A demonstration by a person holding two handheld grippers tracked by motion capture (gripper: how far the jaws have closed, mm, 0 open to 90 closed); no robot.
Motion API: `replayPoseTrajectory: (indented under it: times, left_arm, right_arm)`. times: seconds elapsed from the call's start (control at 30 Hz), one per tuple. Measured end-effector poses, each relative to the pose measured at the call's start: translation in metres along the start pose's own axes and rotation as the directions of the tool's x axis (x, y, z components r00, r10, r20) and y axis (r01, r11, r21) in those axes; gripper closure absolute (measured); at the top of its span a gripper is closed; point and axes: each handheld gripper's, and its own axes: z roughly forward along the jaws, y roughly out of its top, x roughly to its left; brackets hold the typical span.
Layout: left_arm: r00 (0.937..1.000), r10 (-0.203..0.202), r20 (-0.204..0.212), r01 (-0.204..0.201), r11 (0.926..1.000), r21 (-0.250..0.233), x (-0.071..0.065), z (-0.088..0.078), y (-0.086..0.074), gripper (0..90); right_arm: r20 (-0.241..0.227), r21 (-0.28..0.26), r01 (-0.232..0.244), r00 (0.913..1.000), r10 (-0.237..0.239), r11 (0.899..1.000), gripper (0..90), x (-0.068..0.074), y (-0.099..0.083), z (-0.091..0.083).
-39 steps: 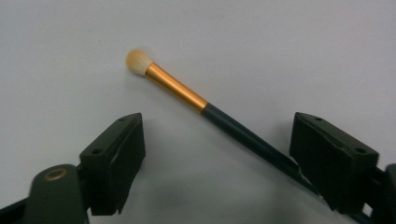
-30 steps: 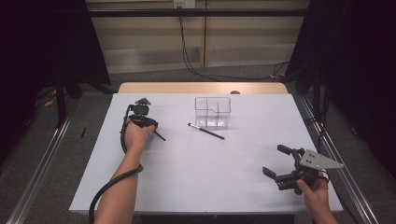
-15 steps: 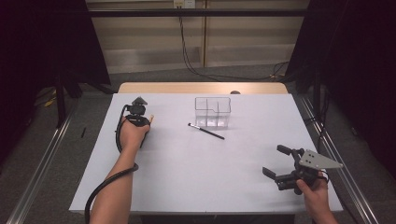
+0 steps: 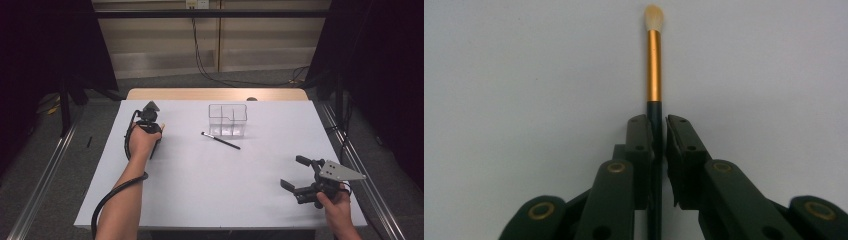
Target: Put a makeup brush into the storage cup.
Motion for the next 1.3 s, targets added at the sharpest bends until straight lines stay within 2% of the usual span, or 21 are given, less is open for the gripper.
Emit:
replayPoseTrajectory:
  times: [0.07,0.13,0.43,0.47,0.5,0.57,0.67,0.73,0.83,0.9,1.0,1.07,1.1,1.13,1.17,1.2,1.27,1.3]
  left_arm:
    - [0.9999,0.01,-0.014,-0.009,0.9999,0.006,-0.002,0.0,0.001,83.2]
    - [0.9998,0.001,-0.018,-0.001,0.9999,0.011,-0.003,0.001,0.002,83.4]
    - [0.9995,-0.028,0.018,0.027,0.9991,0.031,0.004,0.001,0.005,83.5]
    - [0.9988,-0.044,0.021,0.044,0.9985,0.033,0.003,0.002,0.006,83.5]
    - [0.9991,-0.038,0.02,0.037,0.9982,0.047,0.004,0.001,0.007,83.5]
    - [0.999,-0.042,0.016,0.042,0.998,0.047,0.003,0.002,0.007,83.5]
    - [0.9998,-0.02,0.006,0.019,0.9977,0.065,0.002,0.002,0.009,83.5]
    - [0.9998,-0.021,0.008,0.02,0.9978,0.063,0.002,0.001,0.009,83.6]
    - [0.9979,-0.058,0.03,0.057,0.9974,0.046,0.005,0.001,0.007,83.7]
    - [0.9973,-0.059,0.044,0.057,0.9974,0.043,0.008,0.0,0.007,83.7]
    - [0.9921,-0.093,0.084,0.092,0.9956,0.018,0.014,0.0,0.003,83.8]
    - [0.9911,-0.095,0.092,0.095,0.9954,0.013,0.015,-0.001,0.002,83.7]
    - [0.9886,-0.107,0.105,0.108,0.9942,-0.002,0.016,-0.001,0.001,83.7]
    - [0.9833,-0.122,0.135,0.126,0.9917,-0.025,0.019,-0.001,-0.002,83.7]
    - [0.9833,-0.122,0.135,0.126,0.9917,-0.025,0.019,-0.001,-0.002,83.7]
    - [0.9791,-0.126,0.159,0.136,0.9893,-0.052,0.019,-0.003,-0.003,83.7]
    - [0.9789,-0.12,0.166,0.133,0.9888,-0.068,0.019,-0.004,-0.003,83.7]
    - [0.9767,-0.126,0.174,0.143,0.986,-0.087,0.018,-0.005,-0.004,83.7]
  right_arm:
    - [-0.001,0.001,0.002,1.0,-0.002,1.0,0.0,0.0,0.0,0.0]
    - [-0.003,-0.001,-0.001,1.0,0.001,1.0,0.0,0.0,0.0,0.001]
    - [-0.004,0.002,-0.002,1.0,0.002,1.0,0.0,-0.001,-0.001,0.0]
    - [-0.004,0.002,0.001,1.0,-0.001,1.0,0.0,-0.001,-0.001,0.0]
    - [-0.005,0.002,0.0,1.0,0.0,1.0,0.0,-0.001,-0.001,0.0]
    - [-0.005,0.003,0.001,1.0,-0.001,1.0,0.0,-0.001,-0.001,0.001]
    - [-0.004,0.003,0.0,1.0,0.0,1.0,0.0,0.0,0.0,0.001]
    - [-0.004,0.003,0.001,1.0,-0.001,1.0,0.0,0.0,0.0,0.001]
    - [-0.005,0.004,0.003,1.0,-0.003,1.0,0.0,0.0,-0.001,0.001]
    - [-0.005,0.004,0.002,1.0,-0.002,1.0,0.0,-0.001,-0.001,0.0]
    - [-0.001,0.002,-0.003,1.0,0.003,1.0,0.0,-0.002,-0.001,0.0]
    - [-0.001,0.003,-0.002,1.0,0.002,1.0,0.0,-0.002,-0.001,0.0]
    - [0.0,0.002,-0.003,1.0,0.003,1.0,0.0,-0.002,-0.001,-0.001]
    - [0.0,0.001,-0.004,1.0,0.004,1.0,0.0,-0.002,-0.001,-0.001]
    - [0.0,0.001,-0.003,1.0,0.003,1.0,0.0,-0.002,-0.001,-0.001]
    - [-0.001,0.002,-0.002,1.0,0.002,1.0,0.0,-0.002,-0.001,-0.001]
    - [-0.002,0.003,-0.002,1.0,0.002,1.0,0.0,-0.002,-0.001,0.0]
    - [-0.003,0.003,-0.001,1.0,0.001,1.0,0.0,-0.001,-0.001,0.0]
